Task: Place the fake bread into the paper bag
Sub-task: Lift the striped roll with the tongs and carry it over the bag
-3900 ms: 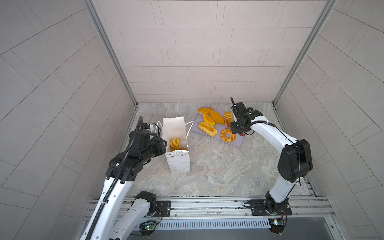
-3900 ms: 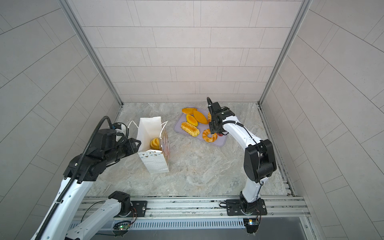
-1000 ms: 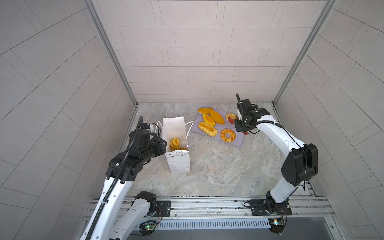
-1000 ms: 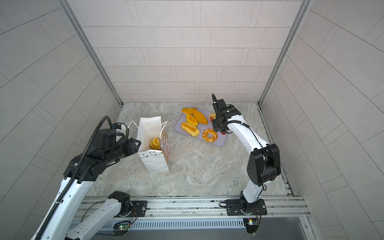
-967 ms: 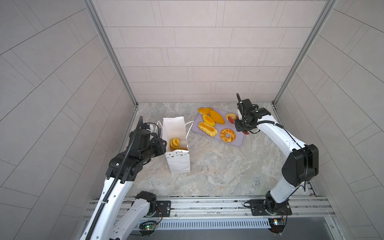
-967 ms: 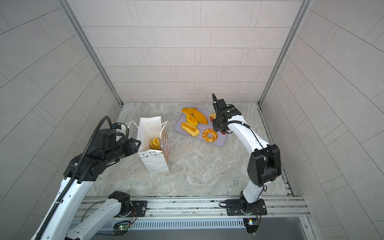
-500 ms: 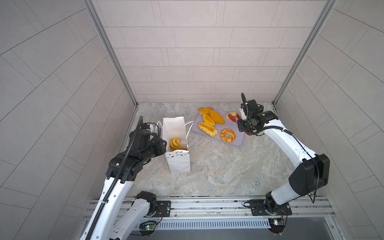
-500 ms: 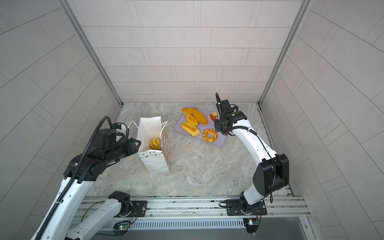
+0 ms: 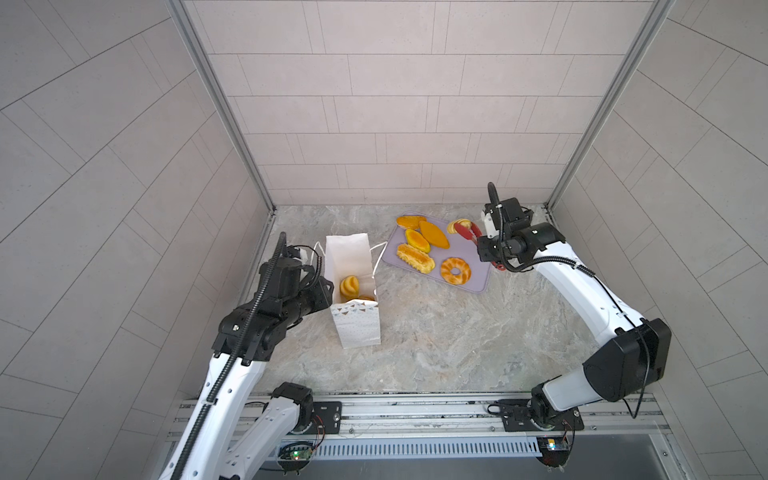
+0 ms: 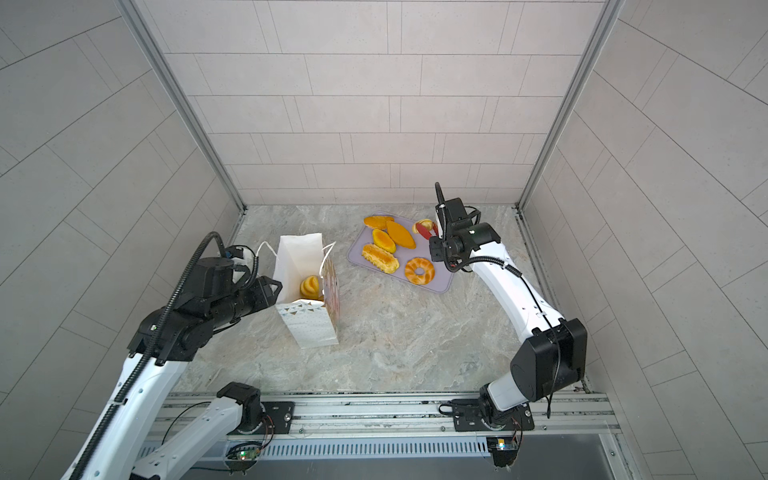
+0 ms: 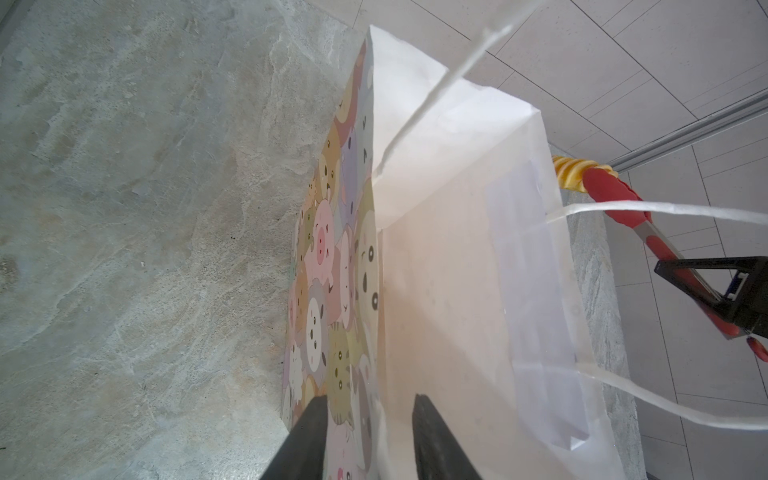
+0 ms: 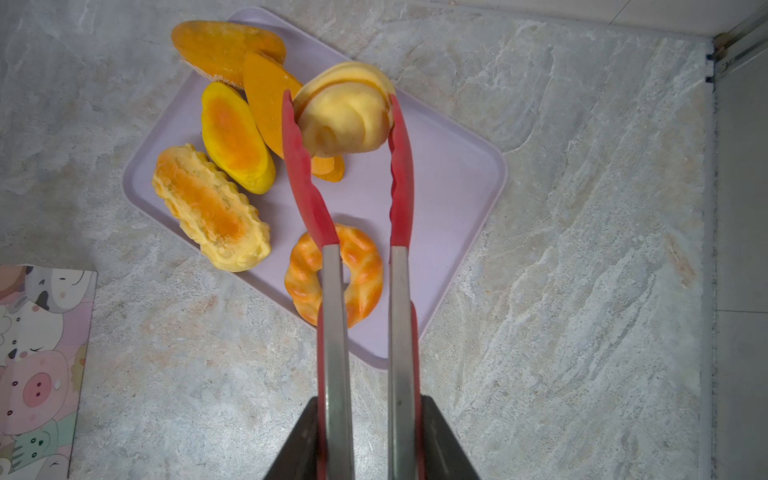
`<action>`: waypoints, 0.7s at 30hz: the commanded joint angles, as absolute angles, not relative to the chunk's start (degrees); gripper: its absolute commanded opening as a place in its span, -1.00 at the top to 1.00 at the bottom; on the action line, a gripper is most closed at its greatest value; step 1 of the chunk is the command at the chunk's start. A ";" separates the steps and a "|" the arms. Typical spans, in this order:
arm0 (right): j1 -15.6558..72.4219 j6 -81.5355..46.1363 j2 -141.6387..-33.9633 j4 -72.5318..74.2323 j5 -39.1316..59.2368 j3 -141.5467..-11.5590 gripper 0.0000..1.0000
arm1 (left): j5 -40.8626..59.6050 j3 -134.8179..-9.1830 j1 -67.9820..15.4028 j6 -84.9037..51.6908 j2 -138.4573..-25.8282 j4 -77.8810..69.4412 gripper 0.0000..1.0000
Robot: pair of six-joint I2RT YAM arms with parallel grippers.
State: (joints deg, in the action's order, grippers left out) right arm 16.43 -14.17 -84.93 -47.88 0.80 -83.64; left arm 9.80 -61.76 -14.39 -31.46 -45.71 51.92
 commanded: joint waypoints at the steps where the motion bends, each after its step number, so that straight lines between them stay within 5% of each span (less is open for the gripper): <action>1: 16.26 -14.79 -81.81 -47.41 1.44 -84.56 0.31 | 9.18 -62.74 -14.52 -31.29 -45.70 51.76 0.20; 21: 19.62 -16.44 -75.07 -50.62 5.61 -90.90 0.33 | 9.29 -62.85 -14.55 -31.64 -46.23 51.22 0.22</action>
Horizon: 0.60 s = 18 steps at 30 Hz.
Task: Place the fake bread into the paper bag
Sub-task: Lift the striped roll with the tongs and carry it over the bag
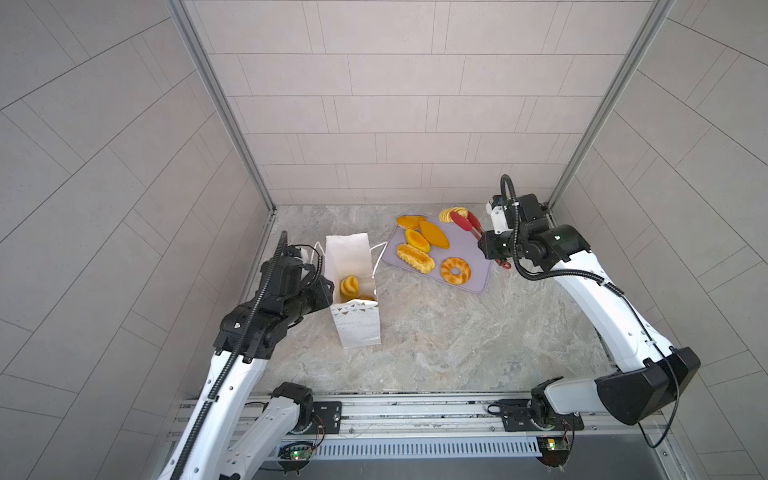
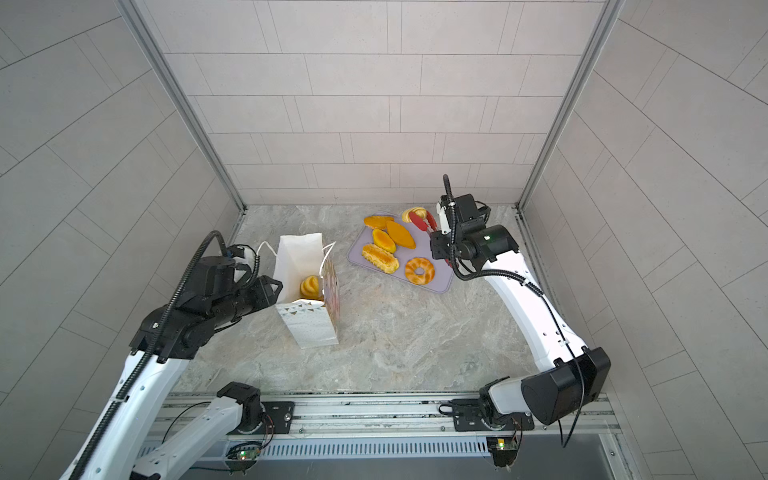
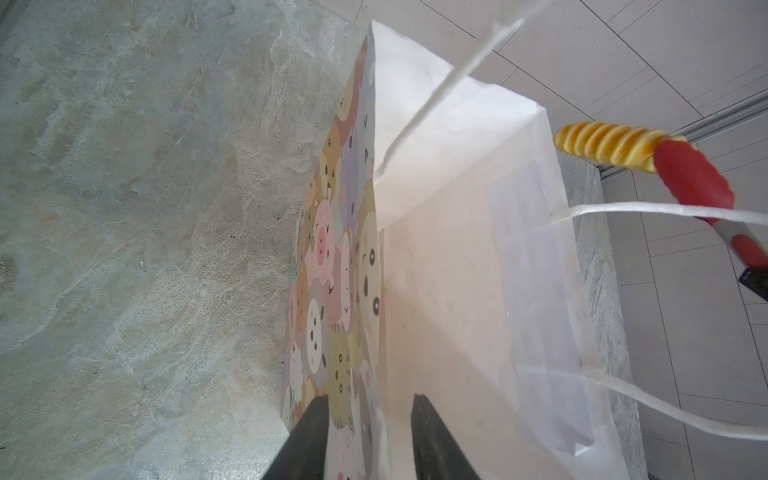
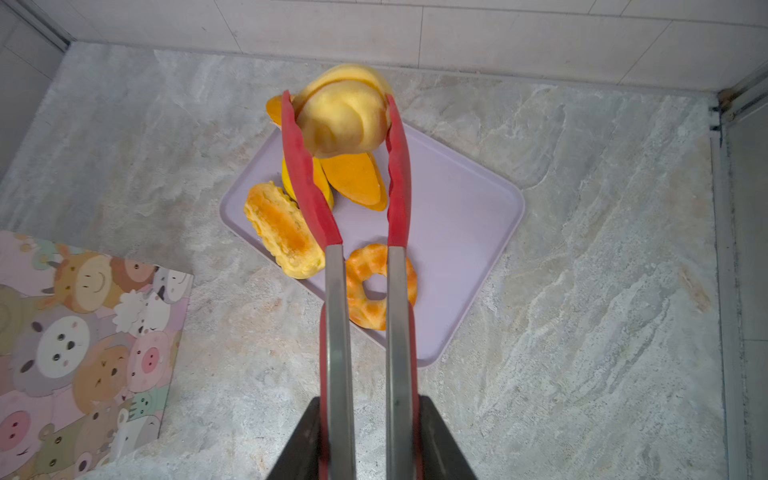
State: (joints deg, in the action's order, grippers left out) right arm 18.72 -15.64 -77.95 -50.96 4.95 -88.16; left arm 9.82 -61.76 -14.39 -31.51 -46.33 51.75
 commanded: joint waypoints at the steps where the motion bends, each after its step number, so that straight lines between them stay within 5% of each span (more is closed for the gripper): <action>1: 20.09 -16.57 -74.58 -50.76 5.84 -91.58 0.34 | 9.26 -62.88 -14.58 -31.64 -46.23 51.24 0.22; 18: 36.63 -17.66 -71.94 -54.28 7.47 -105.87 0.36 | 9.00 -62.62 -14.52 -32.08 -45.75 51.40 0.23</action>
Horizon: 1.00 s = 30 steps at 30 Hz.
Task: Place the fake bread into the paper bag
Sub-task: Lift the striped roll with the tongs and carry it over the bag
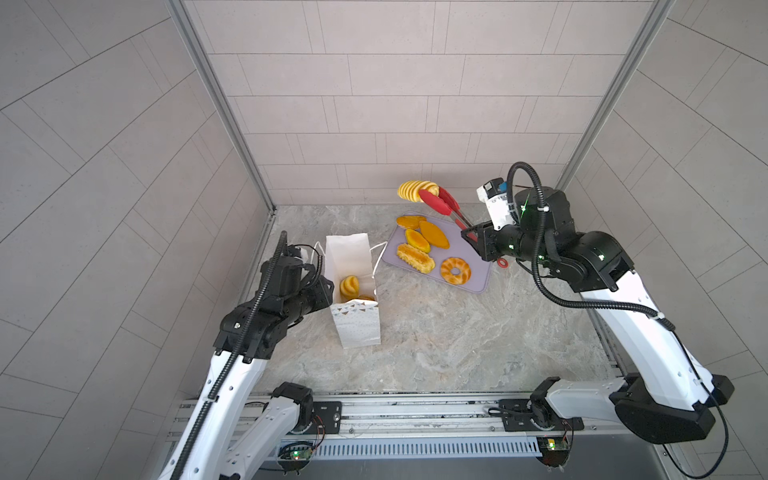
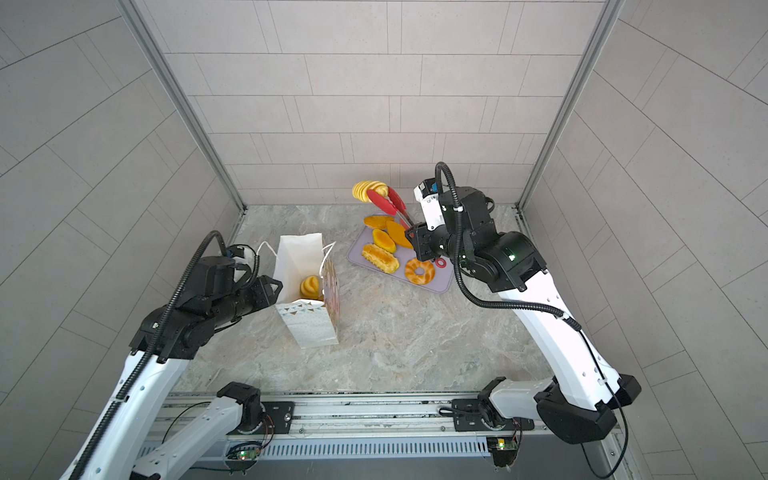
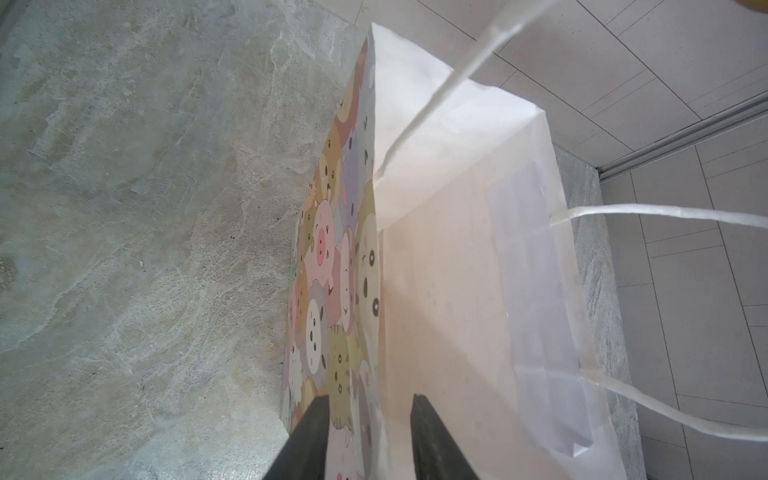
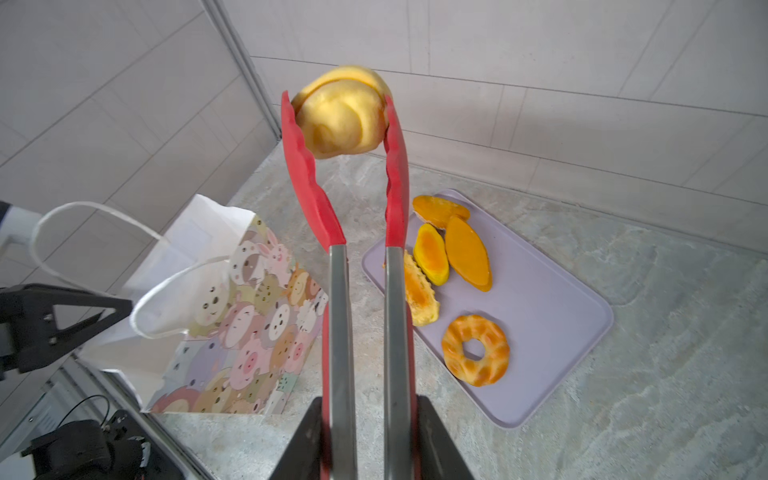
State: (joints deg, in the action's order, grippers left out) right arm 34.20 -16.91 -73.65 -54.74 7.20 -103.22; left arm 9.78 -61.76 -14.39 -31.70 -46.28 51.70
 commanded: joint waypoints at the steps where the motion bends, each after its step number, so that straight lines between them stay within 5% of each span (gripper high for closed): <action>1: 37.89 -17.69 -72.01 -54.60 7.51 -106.61 0.36 | 9.01 -62.63 -14.51 -32.08 -45.72 51.48 0.23; 13: 50.55 -17.86 -73.95 -57.89 4.28 -109.68 0.36 | 8.98 -62.56 -14.54 -32.60 -44.91 51.83 0.36; 30: 57.47 -15.30 -79.92 -63.18 1.06 -111.17 0.34 | 9.22 -62.36 -14.51 -32.62 -44.85 51.77 0.63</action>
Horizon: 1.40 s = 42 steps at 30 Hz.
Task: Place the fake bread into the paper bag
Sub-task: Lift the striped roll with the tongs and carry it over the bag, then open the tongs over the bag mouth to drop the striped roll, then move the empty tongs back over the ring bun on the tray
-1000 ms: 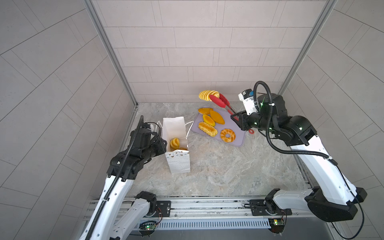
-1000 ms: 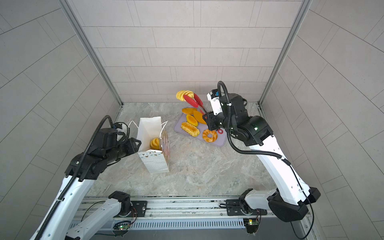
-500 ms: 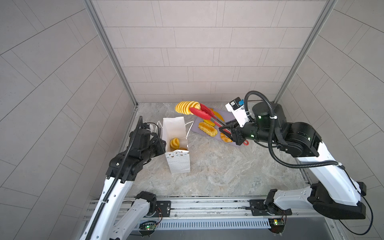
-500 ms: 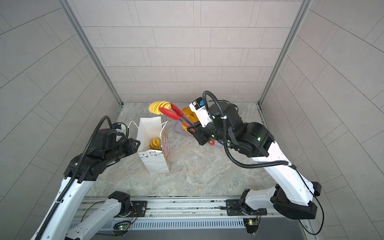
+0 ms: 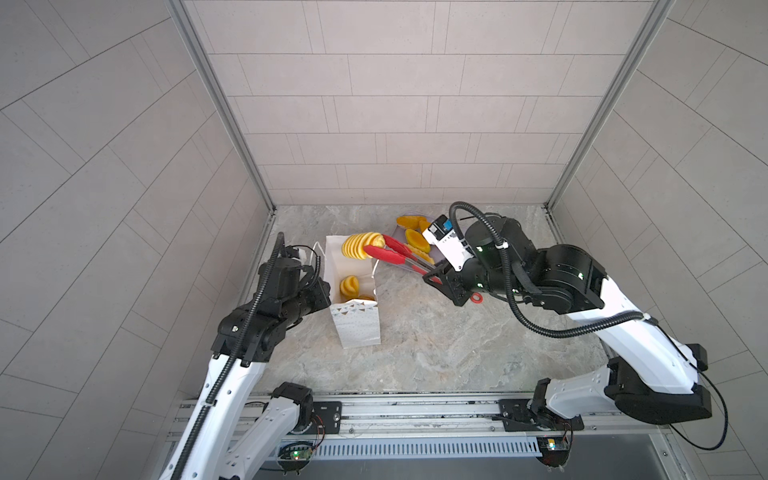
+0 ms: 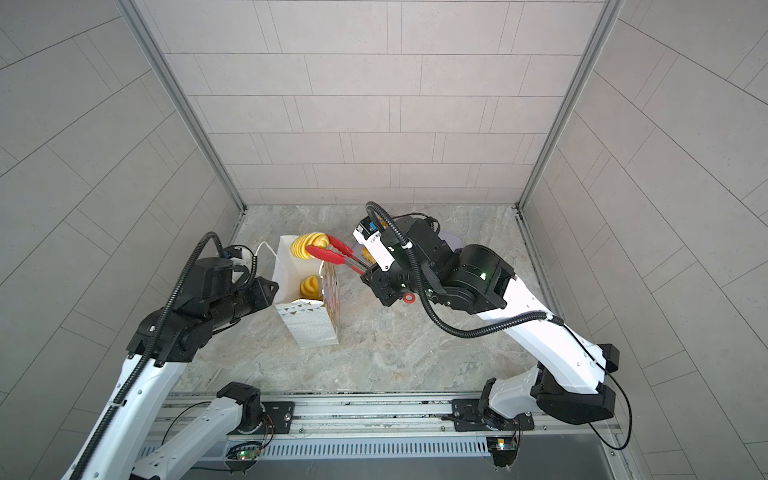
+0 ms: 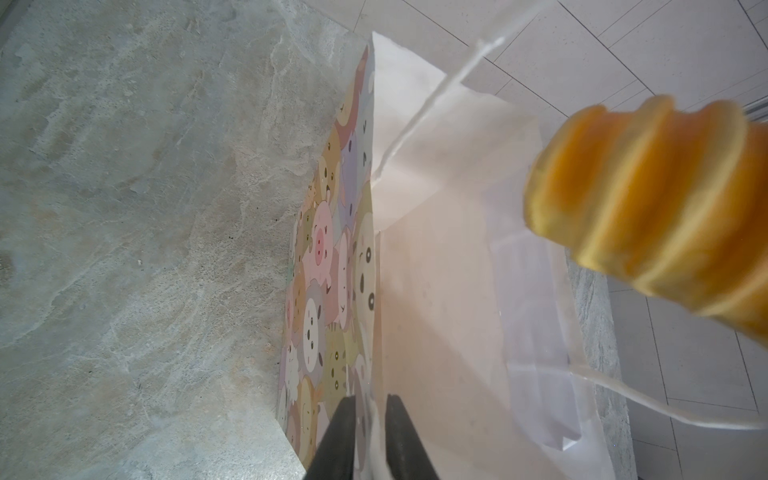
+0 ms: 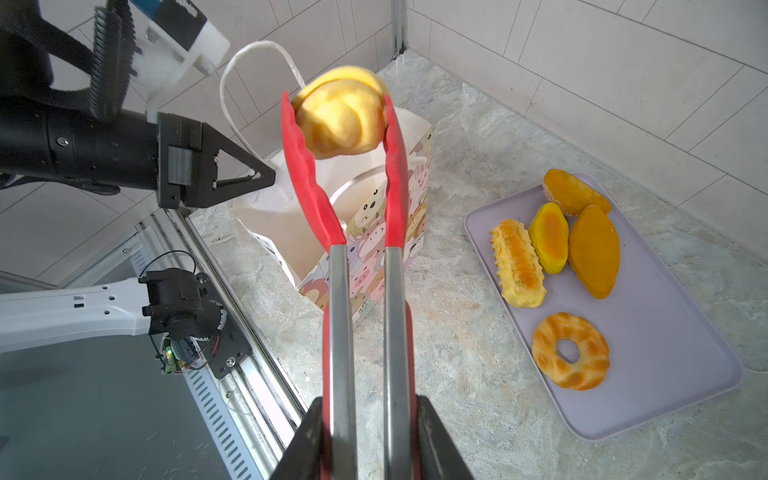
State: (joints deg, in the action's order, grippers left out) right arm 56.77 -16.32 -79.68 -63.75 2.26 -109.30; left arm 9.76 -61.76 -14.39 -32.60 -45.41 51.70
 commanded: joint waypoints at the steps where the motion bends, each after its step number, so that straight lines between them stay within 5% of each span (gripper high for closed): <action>1: 57.69 -15.15 -80.22 -63.37 0.97 -111.25 0.33 | 9.21 -62.40 -14.50 -32.65 -44.85 51.76 0.64; 22: 58.10 -15.42 -81.65 -59.86 2.93 -111.19 -0.16 | 9.56 -61.87 -14.50 -32.67 -44.87 51.44 0.69; 42: 56.63 -13.68 -79.71 -57.57 -9.15 -113.09 -0.09 | 9.56 -62.16 -14.55 -32.62 -44.87 51.43 0.69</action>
State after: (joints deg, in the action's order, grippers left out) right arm 57.34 -14.83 -81.84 -59.68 -4.29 -111.85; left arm 9.82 -61.76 -14.39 -32.62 -45.39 51.70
